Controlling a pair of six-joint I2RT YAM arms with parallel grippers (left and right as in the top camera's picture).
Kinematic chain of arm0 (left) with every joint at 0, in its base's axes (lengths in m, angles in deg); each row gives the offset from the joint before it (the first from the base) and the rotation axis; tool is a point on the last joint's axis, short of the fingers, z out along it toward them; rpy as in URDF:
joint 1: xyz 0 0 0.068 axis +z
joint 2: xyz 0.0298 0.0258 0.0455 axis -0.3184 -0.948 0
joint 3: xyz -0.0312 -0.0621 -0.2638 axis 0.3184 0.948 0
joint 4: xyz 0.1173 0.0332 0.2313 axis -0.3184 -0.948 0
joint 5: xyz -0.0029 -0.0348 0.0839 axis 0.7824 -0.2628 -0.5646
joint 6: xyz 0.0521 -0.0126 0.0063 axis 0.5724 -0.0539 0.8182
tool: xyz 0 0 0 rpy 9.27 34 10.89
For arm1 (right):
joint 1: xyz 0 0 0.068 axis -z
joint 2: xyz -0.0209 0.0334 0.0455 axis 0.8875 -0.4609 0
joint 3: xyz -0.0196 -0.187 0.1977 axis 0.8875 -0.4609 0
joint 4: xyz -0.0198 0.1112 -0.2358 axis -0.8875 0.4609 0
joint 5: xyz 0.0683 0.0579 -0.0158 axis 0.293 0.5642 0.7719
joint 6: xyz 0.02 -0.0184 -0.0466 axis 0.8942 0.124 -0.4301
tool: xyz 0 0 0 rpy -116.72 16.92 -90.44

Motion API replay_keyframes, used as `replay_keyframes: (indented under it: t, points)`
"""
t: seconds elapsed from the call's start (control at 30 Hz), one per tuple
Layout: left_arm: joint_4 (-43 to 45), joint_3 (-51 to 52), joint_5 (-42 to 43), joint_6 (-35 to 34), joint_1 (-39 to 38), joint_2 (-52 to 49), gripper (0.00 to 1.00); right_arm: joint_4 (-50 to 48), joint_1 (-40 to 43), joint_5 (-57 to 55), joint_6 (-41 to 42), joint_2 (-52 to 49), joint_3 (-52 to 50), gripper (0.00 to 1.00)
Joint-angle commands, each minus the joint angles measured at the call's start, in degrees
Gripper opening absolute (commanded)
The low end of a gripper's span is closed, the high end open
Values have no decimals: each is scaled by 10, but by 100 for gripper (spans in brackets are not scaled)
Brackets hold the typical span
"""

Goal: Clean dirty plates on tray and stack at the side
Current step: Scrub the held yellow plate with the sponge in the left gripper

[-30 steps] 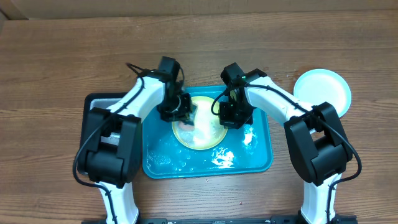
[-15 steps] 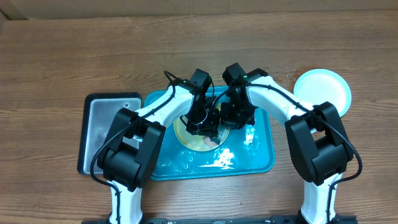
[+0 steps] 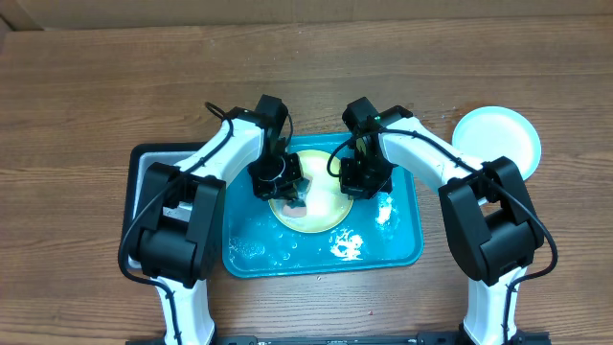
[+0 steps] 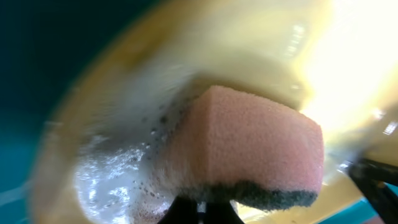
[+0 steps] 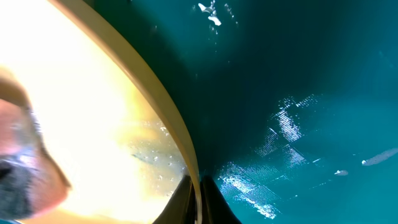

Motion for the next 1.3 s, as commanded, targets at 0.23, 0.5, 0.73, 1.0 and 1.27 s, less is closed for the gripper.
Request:
replay_keyframes:
  t: [0.23, 0.5, 0.73, 1.0, 1.27]
  points:
    - [-46, 15, -287, -107, 1, -20, 4, -6, -2, -42, -2, -9, -10, 4]
    - [16, 15, -181, -33, -4, -20, 4, -10, -2, -42, -2, -9, -10, 4]
    - [134, 15, 20, -8, -32, -20, 4, -13, -2, -42, -11, -9, -10, 4]
    - [160, 15, 81, -16, -77, -20, 4, -12, -2, -42, -13, -9, -10, 4]
    - [80, 15, 194, 28, -76, -20, 4, -5, -2, -42, -13, -9, -10, 4]
